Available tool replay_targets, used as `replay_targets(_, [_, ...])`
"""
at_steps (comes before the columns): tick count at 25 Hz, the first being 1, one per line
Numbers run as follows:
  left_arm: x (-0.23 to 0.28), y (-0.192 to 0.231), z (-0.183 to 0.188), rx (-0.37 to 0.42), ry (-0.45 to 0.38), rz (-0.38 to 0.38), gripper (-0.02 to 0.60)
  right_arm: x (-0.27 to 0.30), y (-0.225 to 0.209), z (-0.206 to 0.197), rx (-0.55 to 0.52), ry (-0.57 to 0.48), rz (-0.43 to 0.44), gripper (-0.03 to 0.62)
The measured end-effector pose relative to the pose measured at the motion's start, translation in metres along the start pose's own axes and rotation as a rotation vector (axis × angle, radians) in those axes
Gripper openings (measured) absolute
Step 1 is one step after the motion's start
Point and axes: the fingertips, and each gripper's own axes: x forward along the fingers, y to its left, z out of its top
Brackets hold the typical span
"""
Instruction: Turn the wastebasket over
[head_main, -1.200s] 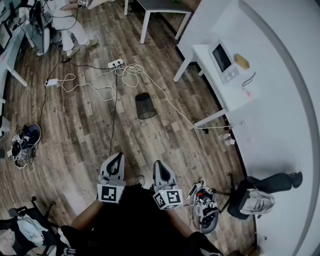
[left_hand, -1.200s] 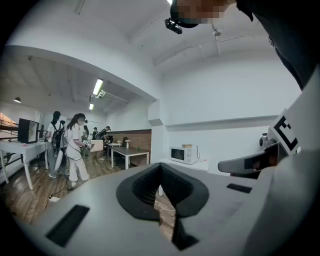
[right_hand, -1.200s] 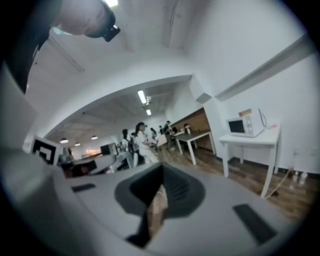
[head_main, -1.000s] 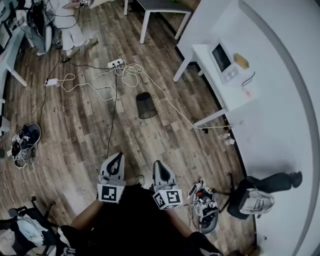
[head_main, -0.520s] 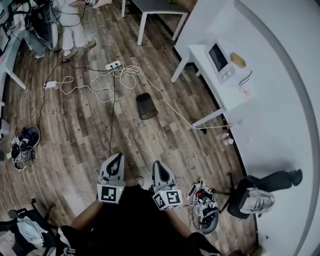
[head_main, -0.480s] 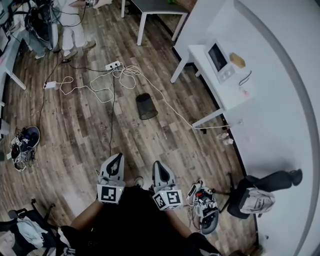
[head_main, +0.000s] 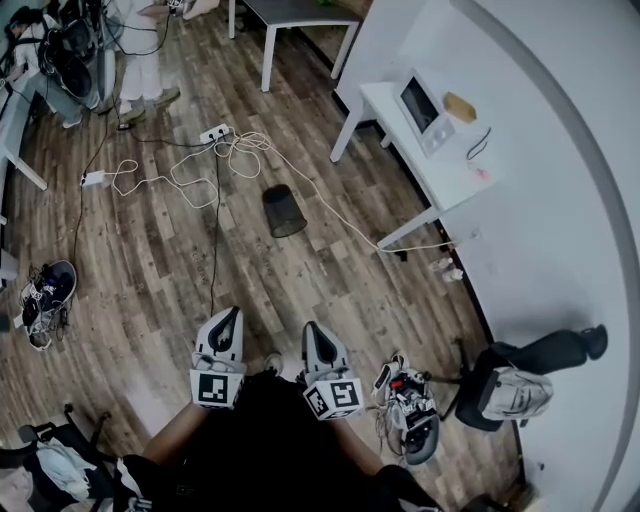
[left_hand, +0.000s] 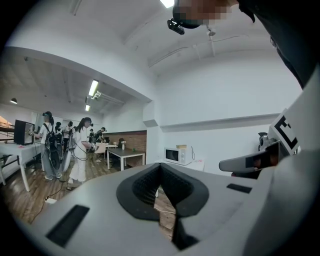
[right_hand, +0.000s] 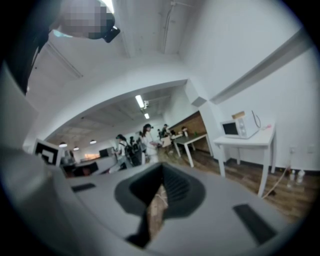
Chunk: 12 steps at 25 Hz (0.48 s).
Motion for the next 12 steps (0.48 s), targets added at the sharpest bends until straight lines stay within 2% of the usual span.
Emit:
replay_targets(7, [0.005, -0.039, -0.007, 0.031, 0.010, -0.005, 0.032, -0.020, -0.032, -0.002, -0.001, 0.007, 0.019, 0.032])
replay_targets(12, [0.007, -0.046, -0.009, 0.044, 0.017, 0.002, 0.032, -0.024, -0.057, -0.005, 0.004, 0.015, 0.003, 0.032])
